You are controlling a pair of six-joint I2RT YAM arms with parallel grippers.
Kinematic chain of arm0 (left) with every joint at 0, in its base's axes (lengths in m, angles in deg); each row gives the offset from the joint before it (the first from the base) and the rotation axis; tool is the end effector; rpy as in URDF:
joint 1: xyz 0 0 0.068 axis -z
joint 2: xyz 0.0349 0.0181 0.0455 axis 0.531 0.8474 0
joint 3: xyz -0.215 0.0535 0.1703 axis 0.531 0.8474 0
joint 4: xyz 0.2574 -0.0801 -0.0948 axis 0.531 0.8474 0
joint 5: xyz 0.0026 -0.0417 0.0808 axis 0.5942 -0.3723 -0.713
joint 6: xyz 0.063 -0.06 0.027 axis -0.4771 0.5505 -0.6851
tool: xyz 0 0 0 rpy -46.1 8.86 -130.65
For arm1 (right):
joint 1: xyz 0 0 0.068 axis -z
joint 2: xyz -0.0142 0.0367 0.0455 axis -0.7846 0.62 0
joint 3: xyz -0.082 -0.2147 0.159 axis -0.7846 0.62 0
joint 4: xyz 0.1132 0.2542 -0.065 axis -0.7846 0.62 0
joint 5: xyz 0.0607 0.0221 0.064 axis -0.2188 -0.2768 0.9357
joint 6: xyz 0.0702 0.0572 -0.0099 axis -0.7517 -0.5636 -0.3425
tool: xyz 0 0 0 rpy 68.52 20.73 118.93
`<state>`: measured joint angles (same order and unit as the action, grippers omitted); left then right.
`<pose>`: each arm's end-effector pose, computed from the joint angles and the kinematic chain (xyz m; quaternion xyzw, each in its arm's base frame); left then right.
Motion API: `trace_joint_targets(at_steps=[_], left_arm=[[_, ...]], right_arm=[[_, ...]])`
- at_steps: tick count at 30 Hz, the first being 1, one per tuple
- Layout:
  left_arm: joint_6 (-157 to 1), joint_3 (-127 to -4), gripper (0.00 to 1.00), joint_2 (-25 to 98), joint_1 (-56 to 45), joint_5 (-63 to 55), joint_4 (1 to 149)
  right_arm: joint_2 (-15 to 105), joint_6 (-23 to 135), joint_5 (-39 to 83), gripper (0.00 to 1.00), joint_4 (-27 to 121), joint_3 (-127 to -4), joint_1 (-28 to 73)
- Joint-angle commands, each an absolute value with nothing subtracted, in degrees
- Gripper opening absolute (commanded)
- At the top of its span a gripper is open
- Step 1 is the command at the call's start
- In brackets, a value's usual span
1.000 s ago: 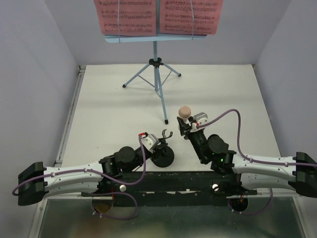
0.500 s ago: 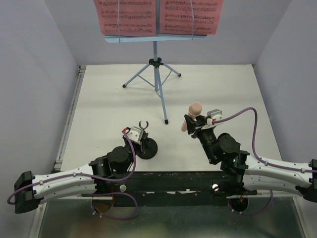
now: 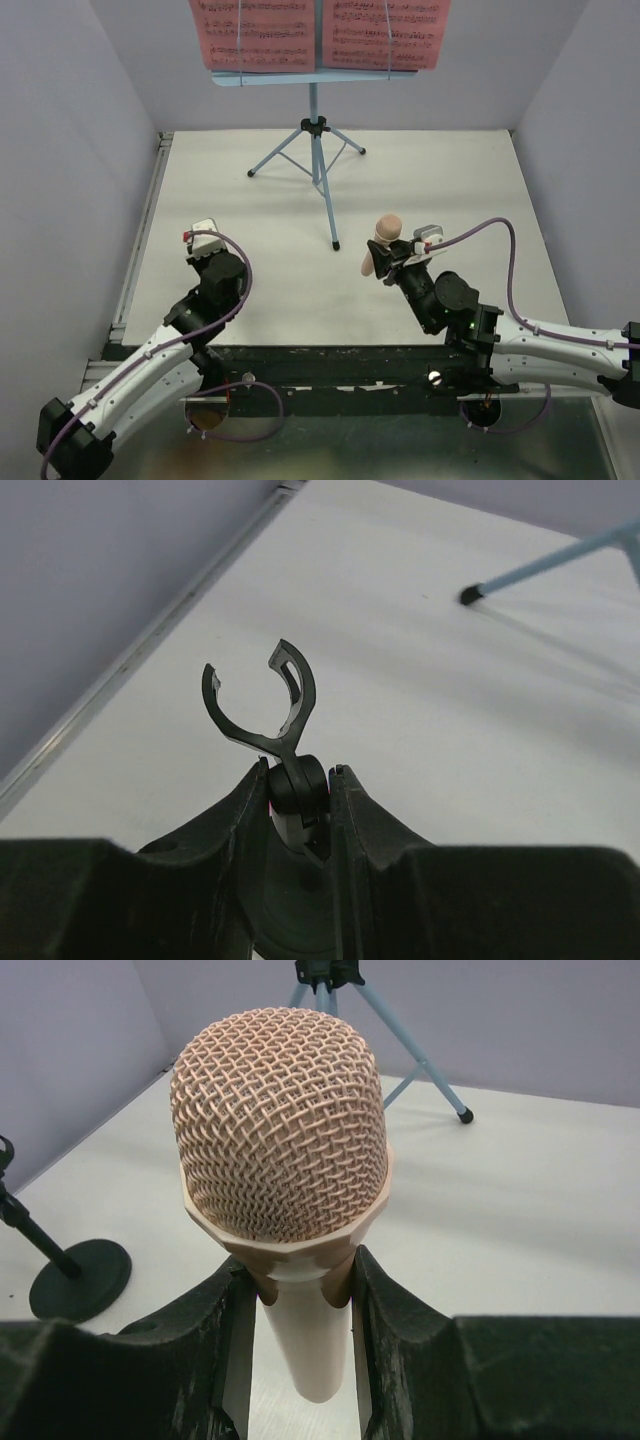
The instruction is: Pack up the instrument practice props
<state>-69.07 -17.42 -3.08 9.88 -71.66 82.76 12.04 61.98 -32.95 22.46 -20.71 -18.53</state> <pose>0.1866 -0.0735 0.2395 -0.1566 0.7437 0.0760 0.6455 0.1386 0.2094 0.3067 -0.1026 0.6697 0.1834 0.7122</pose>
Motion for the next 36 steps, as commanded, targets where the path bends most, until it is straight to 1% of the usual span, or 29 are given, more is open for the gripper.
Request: trace_joint_targets(at_steps=[1, 3, 7, 12, 14, 17, 18, 20, 24, 26, 29, 31, 33, 36], left_arm=[[-67.8, -17.2, 0.0, -2.6, -5.2, -68.8, 81.8], [-70.1, -17.5, 0.0, -1.3, -9.6, -67.0, 78.9], [-82.8, -15.4, 0.0, 3.3, -13.9, -69.1, 65.2], [-78.4, -16.6, 0.0, 10.6, -21.2, -65.5, 67.7], [-75.8, -17.9, 0.0, 12.2, -22.2, -64.4, 70.7], [-72.1, -18.9, 0.0, 11.2, -22.1, -62.2, 75.6], [-70.0, -19.0, 0.05, 10.3, -22.1, -62.1, 76.8], [-69.2, -18.7, 0.13, 8.0, -22.0, -61.8, 79.2], [-68.5, -18.8, 0.21, 4.1, -21.3, -59.3, 81.1], [-67.9, -18.8, 0.26, 3.3, -20.4, -59.2, 82.2], [-66.3, -19.2, 0.43, 2.5, -18.9, -59.9, 84.9], [-65.4, -19.9, 0.51, 1.7, -18.4, -60.0, 87.0], [-65.1, -20.7, 0.57, 0.4, -18.0, -59.6, 89.0], [-64.8, -21.9, 0.64, -2.6, -17.3, -59.4, 92.7]], right_arm=[[10.8, 58.5, -30.0, 0.01, 23.1, -19.6, -18.7], [9.9, 57.6, -29.7, 0.01, 23.5, -19.1, -18.7], [7.9, 56.8, -30.1, 0.01, 22.4, -17.1, -18.7], [7.3, 56.7, -30.2, 0.01, 23.0, -16.9, -18.7], [6.9, 56.8, -30.0, 0.01, 23.2, -17.0, -18.7], [7.0, 56.5, -29.6, 0.01, 23.3, -16.8, -18.6], [7.3, 56.3, -29.7, 0.01, 23.3, -16.7, -18.7], [8.1, 56.3, -29.9, 0.01, 23.2, -16.9, -18.7], [9.8, 56.0, -30.5, 0.01, 23.3, -17.6, -18.7], [10.4, 55.8, -30.7, 0.01, 23.2, -17.6, -18.7], [10.9, 55.8, -30.7, 0.01, 23.1, -18.0, -18.7], [11.2, 55.9, -30.6, 0.01, 23.4, -18.5, -18.7], [11.2, 55.9, -30.6, 0.01, 23.9, -19.0, -18.7], [11.7, 56.2, -30.6, 0.01, 24.4, -20.0, -18.7]])
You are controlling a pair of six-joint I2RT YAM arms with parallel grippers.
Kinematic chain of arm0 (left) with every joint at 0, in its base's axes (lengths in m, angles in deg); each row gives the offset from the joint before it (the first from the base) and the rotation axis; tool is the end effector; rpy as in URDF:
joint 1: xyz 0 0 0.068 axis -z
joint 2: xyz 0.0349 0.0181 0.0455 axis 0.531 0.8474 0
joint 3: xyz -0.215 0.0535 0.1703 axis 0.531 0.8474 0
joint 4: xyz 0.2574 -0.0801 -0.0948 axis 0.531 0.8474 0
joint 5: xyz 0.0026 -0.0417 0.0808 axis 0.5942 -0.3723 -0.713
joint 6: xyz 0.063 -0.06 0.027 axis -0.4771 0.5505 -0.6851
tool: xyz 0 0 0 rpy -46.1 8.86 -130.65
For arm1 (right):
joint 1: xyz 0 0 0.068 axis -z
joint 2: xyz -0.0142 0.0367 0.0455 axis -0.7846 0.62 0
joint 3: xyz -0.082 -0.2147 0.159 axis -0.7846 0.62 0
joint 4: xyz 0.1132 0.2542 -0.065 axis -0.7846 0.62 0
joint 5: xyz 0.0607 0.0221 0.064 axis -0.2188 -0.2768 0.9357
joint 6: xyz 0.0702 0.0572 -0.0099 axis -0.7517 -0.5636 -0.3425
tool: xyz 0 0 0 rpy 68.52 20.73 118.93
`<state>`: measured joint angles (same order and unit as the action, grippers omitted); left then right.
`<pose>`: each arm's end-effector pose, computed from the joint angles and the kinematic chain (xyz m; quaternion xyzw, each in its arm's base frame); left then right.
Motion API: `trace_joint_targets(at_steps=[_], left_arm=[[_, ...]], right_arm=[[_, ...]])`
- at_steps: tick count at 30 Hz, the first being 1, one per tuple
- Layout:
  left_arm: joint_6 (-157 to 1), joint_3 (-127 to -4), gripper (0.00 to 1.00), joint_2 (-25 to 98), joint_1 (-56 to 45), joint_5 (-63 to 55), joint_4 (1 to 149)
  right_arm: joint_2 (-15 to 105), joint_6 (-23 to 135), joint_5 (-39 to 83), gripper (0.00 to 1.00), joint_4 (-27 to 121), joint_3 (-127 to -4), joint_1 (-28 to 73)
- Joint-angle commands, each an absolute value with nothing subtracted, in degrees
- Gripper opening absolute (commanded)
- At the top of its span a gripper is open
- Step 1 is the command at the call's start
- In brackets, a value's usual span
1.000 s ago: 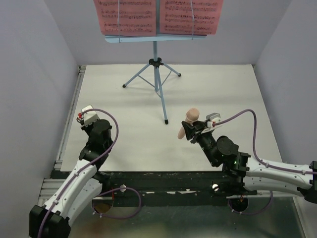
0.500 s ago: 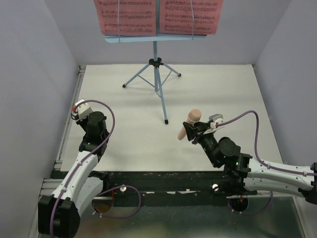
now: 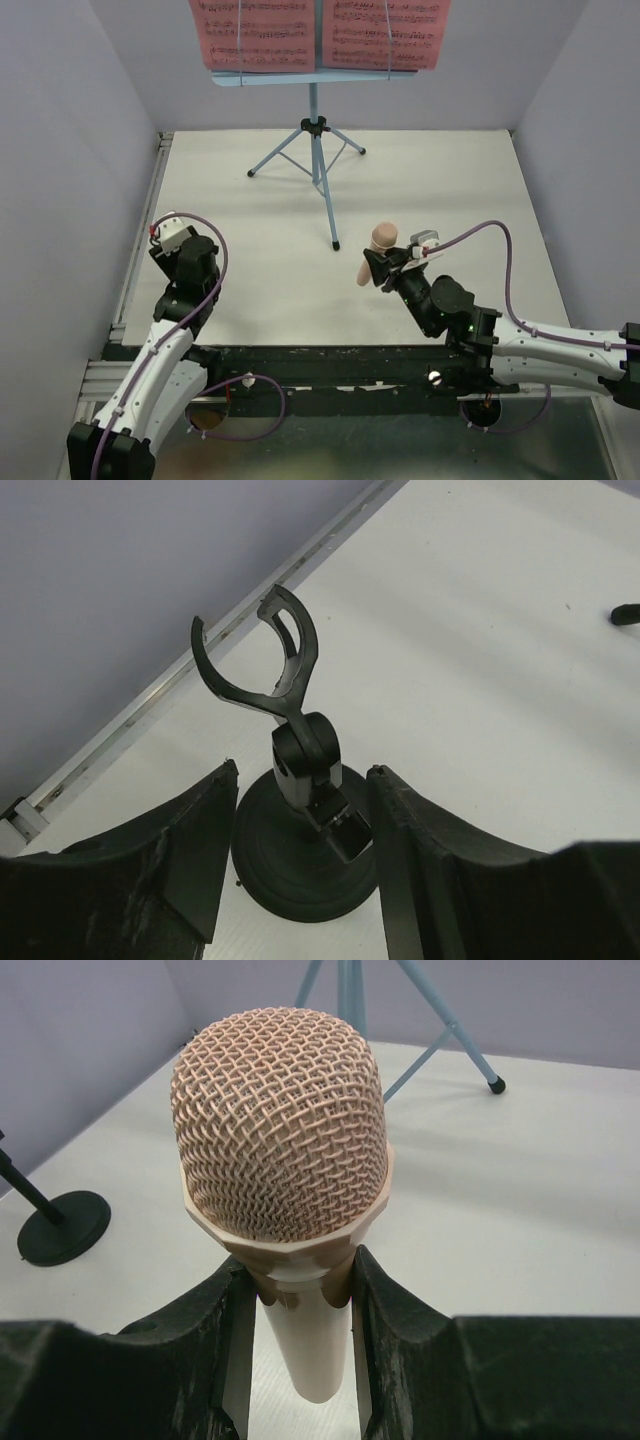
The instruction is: Pack up the instrument practice props
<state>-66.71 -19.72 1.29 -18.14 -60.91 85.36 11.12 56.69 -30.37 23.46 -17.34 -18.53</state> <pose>0.2174 0.0090 0.2322 -0.2875 0.7371 0.1642 0.5891 0.1358 0.2092 0.2843 -0.1052 0.6838 0.2127 0.6900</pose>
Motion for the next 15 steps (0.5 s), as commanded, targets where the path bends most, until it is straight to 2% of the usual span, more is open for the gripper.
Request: trace_joint_targets(at_steps=[1, 4, 9, 15], left_arm=[[-64.8, -22.3, 0.66, -3.8, -17.1, -59.1, 94.0], [-63.7, -24.3, 0.7, -7.9, -17.0, -58.4, 98.6], [-60.1, -28.8, 0.72, -15.9, -14.4, -55.5, 109.3], [-55.2, -35.7, 0.72, -17.0, 1.3, -57.3, 119.4]], right_arm=[[11.9, 56.3, -30.6, 0.0, 24.4, -20.2, -18.7], [13.1, 56.4, -30.3, 0.01, 24.5, -21.1, -18.7], [16.2, 54.4, -30.0, 0.01, 27.4, -24.6, -18.7], [25.8, 46.3, -23.7, 0.01, 42.2, -37.2, -18.1]])
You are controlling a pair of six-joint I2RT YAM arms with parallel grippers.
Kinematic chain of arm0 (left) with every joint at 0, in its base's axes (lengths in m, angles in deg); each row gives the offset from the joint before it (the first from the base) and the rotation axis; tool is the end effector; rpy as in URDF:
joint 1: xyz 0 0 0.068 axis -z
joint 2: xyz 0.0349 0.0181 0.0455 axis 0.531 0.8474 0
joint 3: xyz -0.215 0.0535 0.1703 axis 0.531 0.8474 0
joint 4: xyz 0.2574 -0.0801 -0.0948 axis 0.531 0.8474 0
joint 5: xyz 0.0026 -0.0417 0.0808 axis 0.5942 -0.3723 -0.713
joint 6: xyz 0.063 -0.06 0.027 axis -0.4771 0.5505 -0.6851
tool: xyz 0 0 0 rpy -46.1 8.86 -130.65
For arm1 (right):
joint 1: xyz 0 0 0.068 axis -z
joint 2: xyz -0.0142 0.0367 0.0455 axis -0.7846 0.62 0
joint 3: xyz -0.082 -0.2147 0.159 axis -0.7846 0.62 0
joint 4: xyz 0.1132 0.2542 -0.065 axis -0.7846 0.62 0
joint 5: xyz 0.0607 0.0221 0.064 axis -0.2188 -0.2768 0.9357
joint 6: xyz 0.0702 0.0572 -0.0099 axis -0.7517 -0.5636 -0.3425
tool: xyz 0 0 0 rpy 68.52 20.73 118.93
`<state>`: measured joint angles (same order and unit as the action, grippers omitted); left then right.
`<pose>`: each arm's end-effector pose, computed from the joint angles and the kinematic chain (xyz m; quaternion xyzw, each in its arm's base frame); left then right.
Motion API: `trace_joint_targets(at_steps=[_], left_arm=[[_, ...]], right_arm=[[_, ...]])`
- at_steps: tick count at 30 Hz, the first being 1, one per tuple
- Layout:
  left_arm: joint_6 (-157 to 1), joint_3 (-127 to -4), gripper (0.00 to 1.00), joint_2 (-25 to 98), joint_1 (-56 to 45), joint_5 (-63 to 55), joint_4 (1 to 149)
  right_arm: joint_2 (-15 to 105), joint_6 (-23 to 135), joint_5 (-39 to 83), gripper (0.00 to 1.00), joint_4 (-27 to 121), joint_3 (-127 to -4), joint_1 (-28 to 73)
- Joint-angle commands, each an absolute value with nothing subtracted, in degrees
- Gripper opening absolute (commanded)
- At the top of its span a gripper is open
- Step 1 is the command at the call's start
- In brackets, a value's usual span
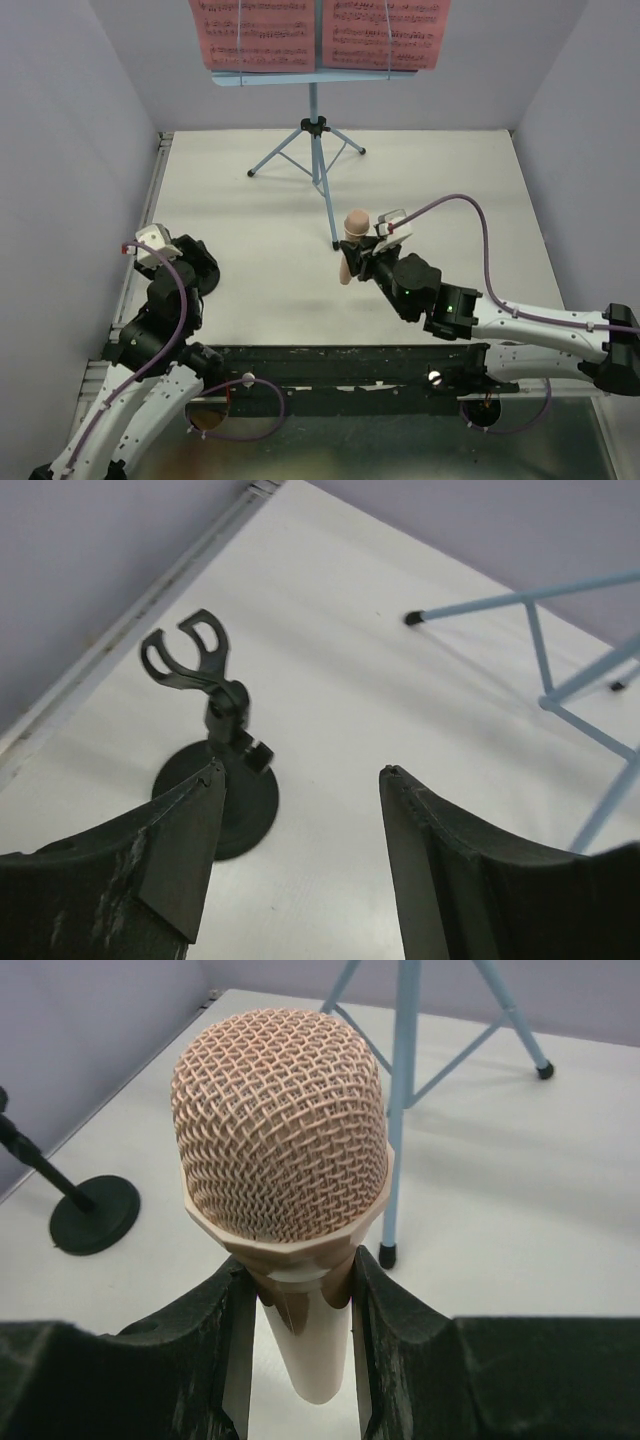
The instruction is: Pack up the instrument practice props
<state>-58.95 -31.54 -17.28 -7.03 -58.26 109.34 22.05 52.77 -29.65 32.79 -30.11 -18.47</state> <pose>0.1488 -0.0049 0.3113 -0.2708 0.7228 0.0167 0.6356 0.1498 0.2493 0.3072 -0.1222 0.7147 0.1993 0.6592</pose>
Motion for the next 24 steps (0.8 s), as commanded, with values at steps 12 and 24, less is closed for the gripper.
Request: trace_joint_targets(at_steps=[12, 24], left_arm=[[-64.8, -29.0, 0.85, -18.0, 7.0, 0.5, 86.1], [-55.8, -22.8, 0.99, -7.0, 7.2, 20.6, 65.2]], right_arm=[[24.1, 32.6, 11.4, 0.01, 46.5, -42.1, -5.2], [26.8, 29.6, 20.5, 0.01, 43.8, -44.1, -4.6]])
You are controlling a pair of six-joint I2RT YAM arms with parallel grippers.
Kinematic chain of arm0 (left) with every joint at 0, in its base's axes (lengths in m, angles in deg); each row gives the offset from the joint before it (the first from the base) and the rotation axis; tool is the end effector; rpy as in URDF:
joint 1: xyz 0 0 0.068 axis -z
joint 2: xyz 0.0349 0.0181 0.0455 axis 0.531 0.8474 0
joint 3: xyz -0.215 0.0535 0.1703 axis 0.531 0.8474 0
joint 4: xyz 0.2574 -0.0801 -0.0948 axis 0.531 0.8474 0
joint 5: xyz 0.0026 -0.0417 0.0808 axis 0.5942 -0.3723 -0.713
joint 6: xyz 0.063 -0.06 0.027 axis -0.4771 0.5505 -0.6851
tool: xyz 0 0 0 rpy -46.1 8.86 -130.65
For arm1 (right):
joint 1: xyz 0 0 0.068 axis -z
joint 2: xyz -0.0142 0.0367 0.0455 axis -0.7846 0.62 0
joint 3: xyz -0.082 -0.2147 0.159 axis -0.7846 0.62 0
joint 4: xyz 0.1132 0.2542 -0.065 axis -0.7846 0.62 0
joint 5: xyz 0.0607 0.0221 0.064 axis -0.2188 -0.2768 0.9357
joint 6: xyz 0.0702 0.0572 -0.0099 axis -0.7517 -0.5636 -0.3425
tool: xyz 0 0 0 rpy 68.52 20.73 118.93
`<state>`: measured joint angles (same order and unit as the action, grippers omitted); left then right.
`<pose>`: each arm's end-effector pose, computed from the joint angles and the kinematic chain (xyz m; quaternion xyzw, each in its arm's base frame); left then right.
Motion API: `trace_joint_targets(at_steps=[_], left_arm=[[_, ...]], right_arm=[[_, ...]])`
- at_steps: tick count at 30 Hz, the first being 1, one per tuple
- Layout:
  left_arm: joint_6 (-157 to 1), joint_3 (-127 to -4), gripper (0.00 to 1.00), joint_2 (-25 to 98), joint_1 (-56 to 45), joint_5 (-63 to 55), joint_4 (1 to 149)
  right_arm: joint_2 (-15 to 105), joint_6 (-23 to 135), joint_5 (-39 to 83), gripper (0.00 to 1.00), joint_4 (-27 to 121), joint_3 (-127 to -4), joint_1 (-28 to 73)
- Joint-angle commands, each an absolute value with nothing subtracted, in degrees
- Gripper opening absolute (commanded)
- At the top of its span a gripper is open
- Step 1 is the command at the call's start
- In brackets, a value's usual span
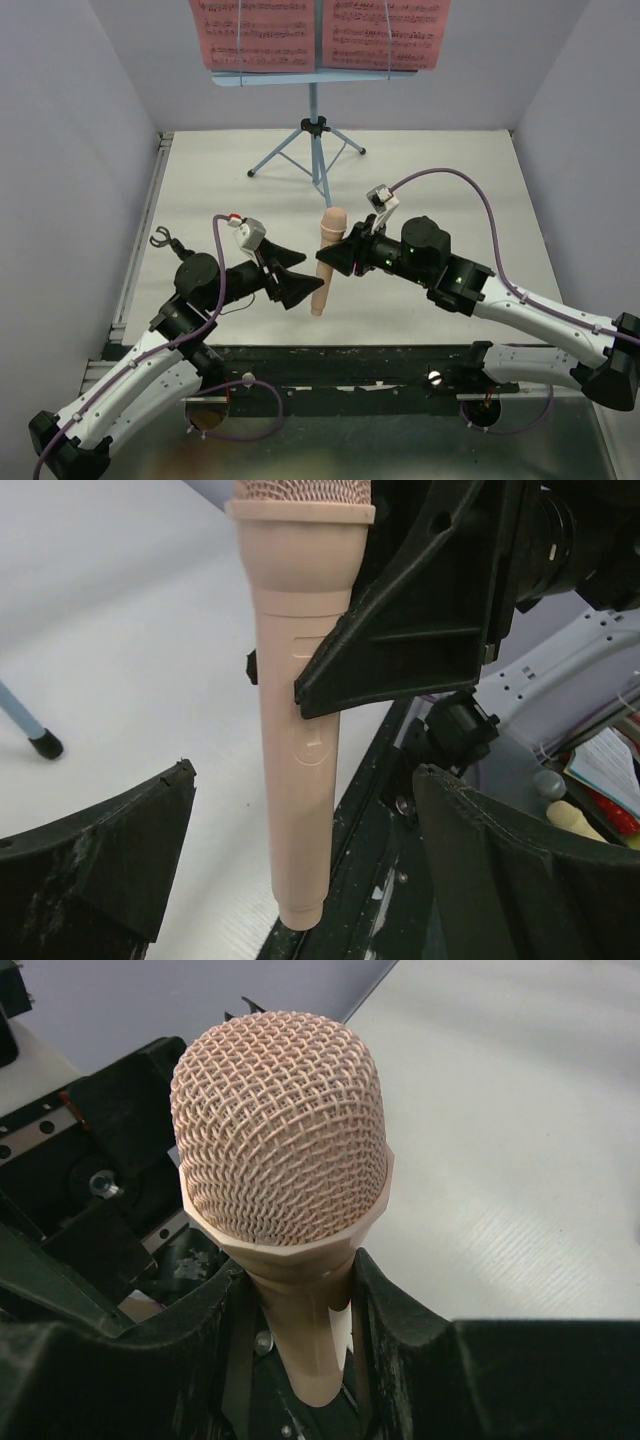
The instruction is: Pack up the instrument practice props
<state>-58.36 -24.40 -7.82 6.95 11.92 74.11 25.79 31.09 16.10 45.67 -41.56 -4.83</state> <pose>0.1400 -0.1567 0.3192 0.1971 0.6635 -0.5256 0.4947 0.1753 0.2706 0.3378 -0.1764 0.7410 0.4609 0.4554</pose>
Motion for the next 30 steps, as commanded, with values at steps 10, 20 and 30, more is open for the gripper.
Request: trace_joint_targets(at_steps=[10, 20, 30], left_arm=[[-57.1, -21.4, 0.83, -4.5, 7.4, 23.6, 63.3], [-57.8, -20.0, 0.49, -3.9, 7.4, 21.4, 63.7], [-58.0, -19.0, 0.18, -5.3, 7.3, 20.1, 63.0]], right_arm=[[29.1, 26.7, 23.5, 0.01, 40.7, -45.1, -4.5], [28.8, 25.0, 25.2, 0.01, 38.9, -44.8, -4.2], [28.7, 24.8, 25.2, 0.05, 38.2, -44.2, -4.0]])
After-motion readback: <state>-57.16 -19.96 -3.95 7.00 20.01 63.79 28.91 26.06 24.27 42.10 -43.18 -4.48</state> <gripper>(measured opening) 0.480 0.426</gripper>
